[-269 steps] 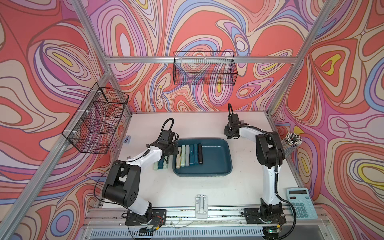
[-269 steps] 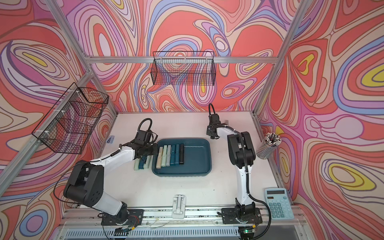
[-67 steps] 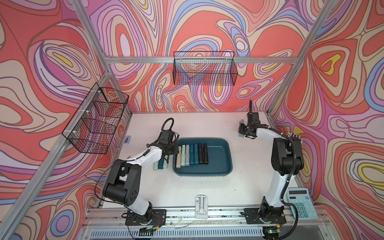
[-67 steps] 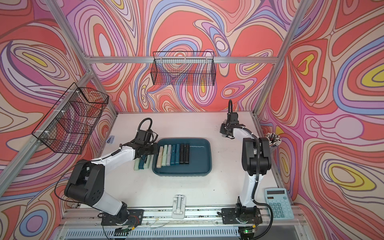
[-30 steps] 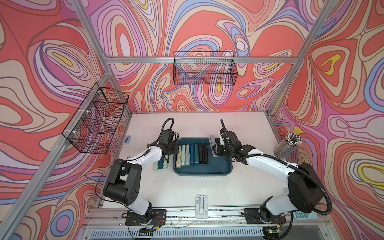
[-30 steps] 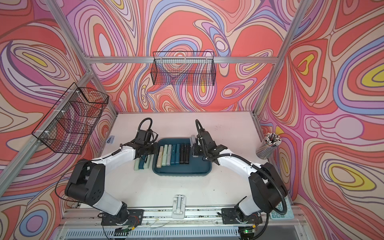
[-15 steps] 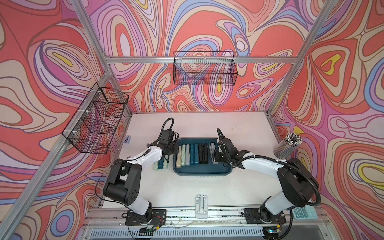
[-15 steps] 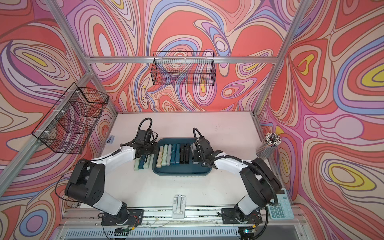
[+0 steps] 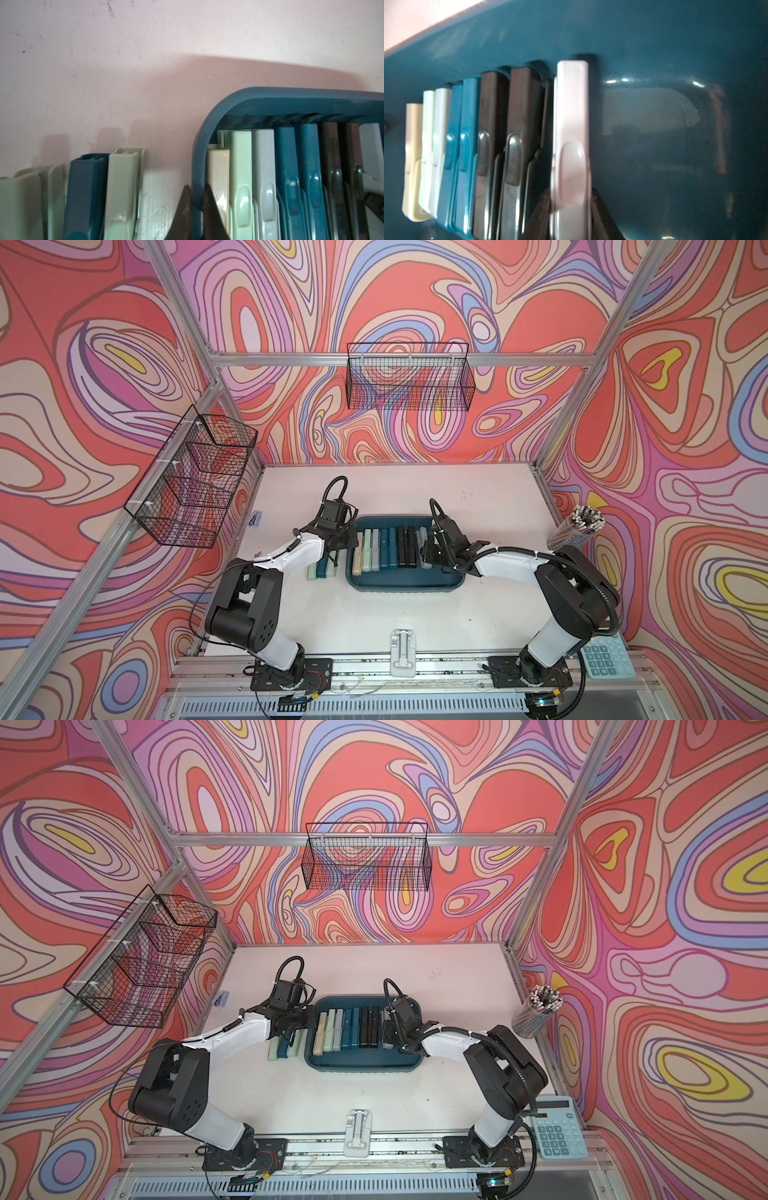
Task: Put the pruning pliers into the storage box
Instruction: Place the pruning pliers in the storage box.
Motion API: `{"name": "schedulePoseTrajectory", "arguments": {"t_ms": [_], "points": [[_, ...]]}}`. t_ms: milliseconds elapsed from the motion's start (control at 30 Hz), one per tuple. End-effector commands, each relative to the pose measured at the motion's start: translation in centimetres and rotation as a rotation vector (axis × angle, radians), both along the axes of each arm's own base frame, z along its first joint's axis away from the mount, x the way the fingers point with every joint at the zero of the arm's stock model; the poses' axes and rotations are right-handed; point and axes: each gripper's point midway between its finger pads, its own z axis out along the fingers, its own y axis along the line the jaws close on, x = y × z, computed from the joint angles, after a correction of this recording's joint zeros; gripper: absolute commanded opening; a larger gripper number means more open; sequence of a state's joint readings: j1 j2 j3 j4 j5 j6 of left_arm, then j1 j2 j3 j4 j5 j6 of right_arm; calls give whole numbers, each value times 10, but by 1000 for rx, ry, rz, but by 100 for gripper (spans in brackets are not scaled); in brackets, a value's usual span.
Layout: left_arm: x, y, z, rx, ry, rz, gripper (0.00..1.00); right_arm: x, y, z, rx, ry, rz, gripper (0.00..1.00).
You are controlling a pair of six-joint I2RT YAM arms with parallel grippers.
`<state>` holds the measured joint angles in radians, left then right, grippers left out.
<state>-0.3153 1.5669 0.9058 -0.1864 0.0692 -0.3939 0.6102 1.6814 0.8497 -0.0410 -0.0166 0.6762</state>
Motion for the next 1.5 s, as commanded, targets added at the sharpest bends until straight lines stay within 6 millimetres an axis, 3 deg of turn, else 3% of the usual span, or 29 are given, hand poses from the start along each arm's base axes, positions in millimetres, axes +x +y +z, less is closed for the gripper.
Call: {"name": "schedulePoseTrajectory", "arguments": {"t_ms": [0, 600, 900, 1000, 1200, 1333, 1467], "points": [[-1, -2, 7, -13, -27, 7, 8, 12, 13, 10, 58, -30, -7, 31], [2, -4, 6, -20, -22, 1, 8, 18, 29, 22, 129, -32, 13, 38], [5, -5, 7, -15, -23, -9, 8, 42, -19, 63, -187, -117, -28, 50], [6, -6, 8, -16, -25, -9, 8, 49, -43, 73, -258, -125, -58, 53], [5, -5, 12, -13, -40, -11, 9, 49, -100, 69, -400, -68, -63, 54], [5, -4, 12, -4, -37, -9, 9, 45, -112, 67, -403, -38, -25, 54], [6, -6, 11, -21, -33, -7, 9, 40, -116, 47, -421, 10, -13, 54]]}}
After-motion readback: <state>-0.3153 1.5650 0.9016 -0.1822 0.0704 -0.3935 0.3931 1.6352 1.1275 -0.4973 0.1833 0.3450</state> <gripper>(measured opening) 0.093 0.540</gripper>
